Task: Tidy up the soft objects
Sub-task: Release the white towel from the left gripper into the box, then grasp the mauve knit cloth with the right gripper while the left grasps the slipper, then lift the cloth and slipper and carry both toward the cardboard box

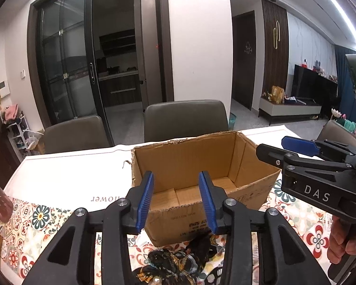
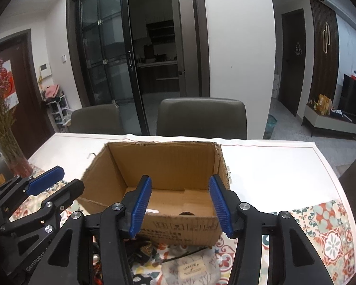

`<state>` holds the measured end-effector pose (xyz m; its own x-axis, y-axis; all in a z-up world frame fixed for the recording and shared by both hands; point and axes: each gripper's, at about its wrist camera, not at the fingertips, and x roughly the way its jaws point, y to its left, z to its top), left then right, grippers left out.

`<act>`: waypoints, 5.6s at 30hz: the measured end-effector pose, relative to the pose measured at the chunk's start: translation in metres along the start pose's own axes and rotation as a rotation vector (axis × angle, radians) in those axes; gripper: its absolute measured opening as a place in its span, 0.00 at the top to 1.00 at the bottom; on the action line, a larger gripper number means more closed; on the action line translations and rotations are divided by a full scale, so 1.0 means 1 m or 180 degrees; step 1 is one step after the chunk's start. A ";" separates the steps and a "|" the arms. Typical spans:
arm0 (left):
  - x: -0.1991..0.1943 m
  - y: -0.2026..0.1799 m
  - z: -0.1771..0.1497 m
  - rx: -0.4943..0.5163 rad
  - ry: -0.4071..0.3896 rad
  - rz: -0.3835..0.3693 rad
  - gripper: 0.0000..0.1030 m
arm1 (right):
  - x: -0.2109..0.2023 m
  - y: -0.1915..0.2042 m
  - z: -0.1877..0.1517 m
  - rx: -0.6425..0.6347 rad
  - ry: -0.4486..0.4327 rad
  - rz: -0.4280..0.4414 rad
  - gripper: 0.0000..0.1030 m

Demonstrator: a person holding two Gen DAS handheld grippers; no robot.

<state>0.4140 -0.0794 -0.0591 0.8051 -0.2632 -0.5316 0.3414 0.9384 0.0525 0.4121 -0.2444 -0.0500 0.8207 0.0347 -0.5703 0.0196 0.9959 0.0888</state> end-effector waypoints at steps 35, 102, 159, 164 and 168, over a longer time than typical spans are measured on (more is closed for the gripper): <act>-0.117 -0.021 -0.051 0.0139 0.0062 -0.0248 0.60 | -0.115 0.014 -0.080 0.0271 0.0181 -0.0032 0.49; 0.019 -0.051 -0.163 0.0699 0.1027 -0.0754 0.68 | -0.009 0.005 -0.234 0.0776 0.1621 0.0045 0.54; -0.123 -0.034 -0.068 -0.0029 0.0107 -0.0012 0.81 | -0.113 0.006 -0.098 0.0269 0.0324 0.0421 0.77; -0.125 -0.032 -0.052 -0.0048 -0.0016 0.0040 0.81 | -0.113 0.006 -0.079 0.0228 0.0182 0.0437 0.77; -0.127 -0.030 -0.040 -0.0072 -0.0111 0.0069 0.81 | -0.112 0.007 -0.067 0.0198 0.0075 0.0444 0.77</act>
<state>0.2822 -0.0649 -0.0266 0.8287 -0.2500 -0.5007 0.3130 0.9487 0.0443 0.2817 -0.2360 -0.0403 0.8044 0.1751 -0.5677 -0.0577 0.9741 0.2187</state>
